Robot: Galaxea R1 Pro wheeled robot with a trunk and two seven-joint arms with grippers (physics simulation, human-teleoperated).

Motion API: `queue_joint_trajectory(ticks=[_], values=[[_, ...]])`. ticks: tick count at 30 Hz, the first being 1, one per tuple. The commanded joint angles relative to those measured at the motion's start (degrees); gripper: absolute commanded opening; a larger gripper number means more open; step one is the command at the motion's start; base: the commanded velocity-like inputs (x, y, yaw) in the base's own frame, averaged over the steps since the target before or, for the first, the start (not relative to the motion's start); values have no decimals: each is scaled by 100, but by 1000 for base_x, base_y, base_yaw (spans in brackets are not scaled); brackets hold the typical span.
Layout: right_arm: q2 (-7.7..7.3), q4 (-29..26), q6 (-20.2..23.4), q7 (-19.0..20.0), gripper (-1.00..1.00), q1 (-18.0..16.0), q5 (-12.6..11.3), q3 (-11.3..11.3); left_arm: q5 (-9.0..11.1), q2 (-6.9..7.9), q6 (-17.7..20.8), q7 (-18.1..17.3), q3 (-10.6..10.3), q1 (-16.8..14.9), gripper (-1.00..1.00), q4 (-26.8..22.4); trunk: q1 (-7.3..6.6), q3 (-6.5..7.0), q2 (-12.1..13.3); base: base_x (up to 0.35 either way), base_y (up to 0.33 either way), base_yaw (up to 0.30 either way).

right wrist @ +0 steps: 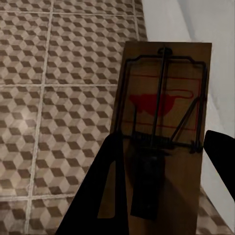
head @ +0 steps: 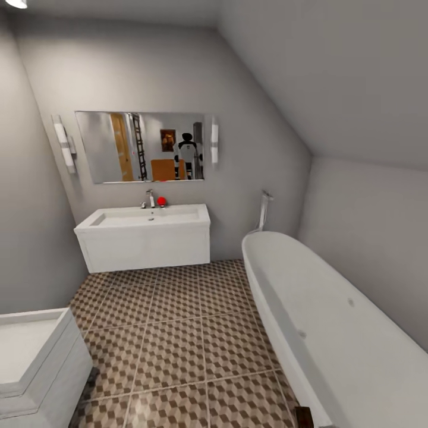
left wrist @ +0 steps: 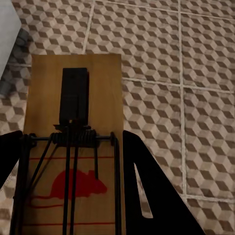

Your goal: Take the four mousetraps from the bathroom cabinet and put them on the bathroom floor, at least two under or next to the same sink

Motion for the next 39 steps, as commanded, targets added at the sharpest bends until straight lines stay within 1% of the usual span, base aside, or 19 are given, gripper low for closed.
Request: queue_joint_trajectory(ticks=[1, 7, 20, 28, 39], values=[[-3, 23, -34, -8, -100, -7, 54, -48, 43, -3, -19, -35, -28, -7, -100, 22, 6, -2, -4, 327, 91, 158], [-3, 23, -34, -7, -100, -7, 55, -48, 41, -3, -12, -32, -20, -7, -100, 22, 6, -2, -4, 327, 66, 39], [0, 23, -35, -7, -100, -7, 62, -48, 38, -3, -11, -26, -19, -7, -100, 22, 6, -2, -4, 327, 4, 7], [-1, 23, -34, -12, -100, -7, 58, -48, 40, -3, -11, -26, -19, -7, -100, 22, 6, -2, -4, 327, 0, 237], [0, 23, -34, -6, -100, -7, 61, -48, 41, -3, -11, -30, -19, -7, -100, 22, 6, -2, -4, 327, 0, 30]])
